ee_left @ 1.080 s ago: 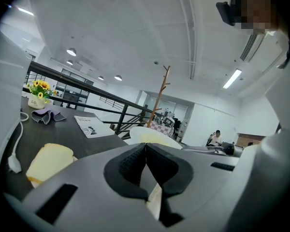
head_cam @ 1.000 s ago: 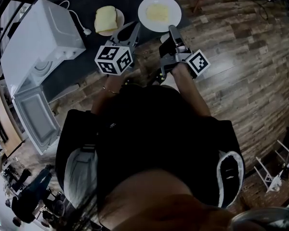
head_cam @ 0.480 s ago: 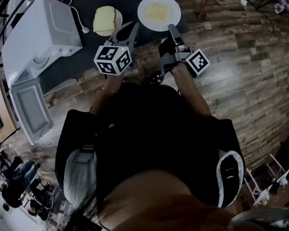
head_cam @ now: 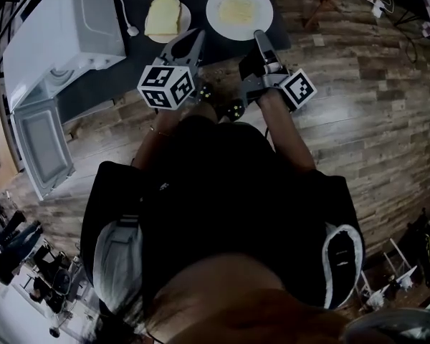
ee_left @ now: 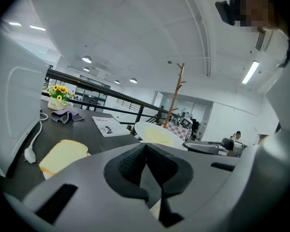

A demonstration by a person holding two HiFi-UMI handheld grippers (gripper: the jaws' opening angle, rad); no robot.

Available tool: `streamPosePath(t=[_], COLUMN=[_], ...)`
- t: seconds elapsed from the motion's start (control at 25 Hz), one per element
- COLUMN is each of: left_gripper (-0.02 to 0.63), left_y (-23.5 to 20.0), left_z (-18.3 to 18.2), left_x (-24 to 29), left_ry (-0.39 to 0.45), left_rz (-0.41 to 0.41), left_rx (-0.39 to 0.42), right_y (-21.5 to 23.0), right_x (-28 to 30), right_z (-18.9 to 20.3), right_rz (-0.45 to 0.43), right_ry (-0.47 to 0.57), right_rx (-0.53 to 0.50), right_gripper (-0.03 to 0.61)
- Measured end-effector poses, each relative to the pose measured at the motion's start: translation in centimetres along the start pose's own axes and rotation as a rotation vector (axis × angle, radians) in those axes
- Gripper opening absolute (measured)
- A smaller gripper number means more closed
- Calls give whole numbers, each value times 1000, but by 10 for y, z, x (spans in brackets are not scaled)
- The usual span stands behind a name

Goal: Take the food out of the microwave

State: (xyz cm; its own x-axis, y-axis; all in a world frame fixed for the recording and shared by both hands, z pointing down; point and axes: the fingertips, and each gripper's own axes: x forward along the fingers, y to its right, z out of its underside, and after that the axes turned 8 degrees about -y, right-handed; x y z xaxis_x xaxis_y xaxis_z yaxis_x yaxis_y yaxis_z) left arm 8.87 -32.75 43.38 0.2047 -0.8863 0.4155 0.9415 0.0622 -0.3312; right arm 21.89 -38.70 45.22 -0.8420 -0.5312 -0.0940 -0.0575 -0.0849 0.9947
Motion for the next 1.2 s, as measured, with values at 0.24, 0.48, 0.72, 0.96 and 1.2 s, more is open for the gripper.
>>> streamPosePath(t=[0.24, 0.48, 0.72, 0.96, 1.2], left_gripper=[6, 6, 8, 6, 6], left_y=[-18, -30, -40, -50, -53], left_z=[5, 11, 20, 26, 30], left_x=[1, 7, 7, 0, 1], left_ry=[-12, -24, -31, -42, -48], left_rz=[3, -1, -7, -23, -29], left_rx=[-22, -43, -66, -61, -67], right_y=[11, 19, 28, 40, 47], right_x=[10, 13, 14, 18, 19], right_z=[13, 11, 15, 21, 21], right_rz=[20, 32, 49, 54, 57], right_ry=[-8, -3, -5, -5, 2], right_rx=[19, 36, 28, 44, 51], right_gripper=[6, 6, 6, 6, 6])
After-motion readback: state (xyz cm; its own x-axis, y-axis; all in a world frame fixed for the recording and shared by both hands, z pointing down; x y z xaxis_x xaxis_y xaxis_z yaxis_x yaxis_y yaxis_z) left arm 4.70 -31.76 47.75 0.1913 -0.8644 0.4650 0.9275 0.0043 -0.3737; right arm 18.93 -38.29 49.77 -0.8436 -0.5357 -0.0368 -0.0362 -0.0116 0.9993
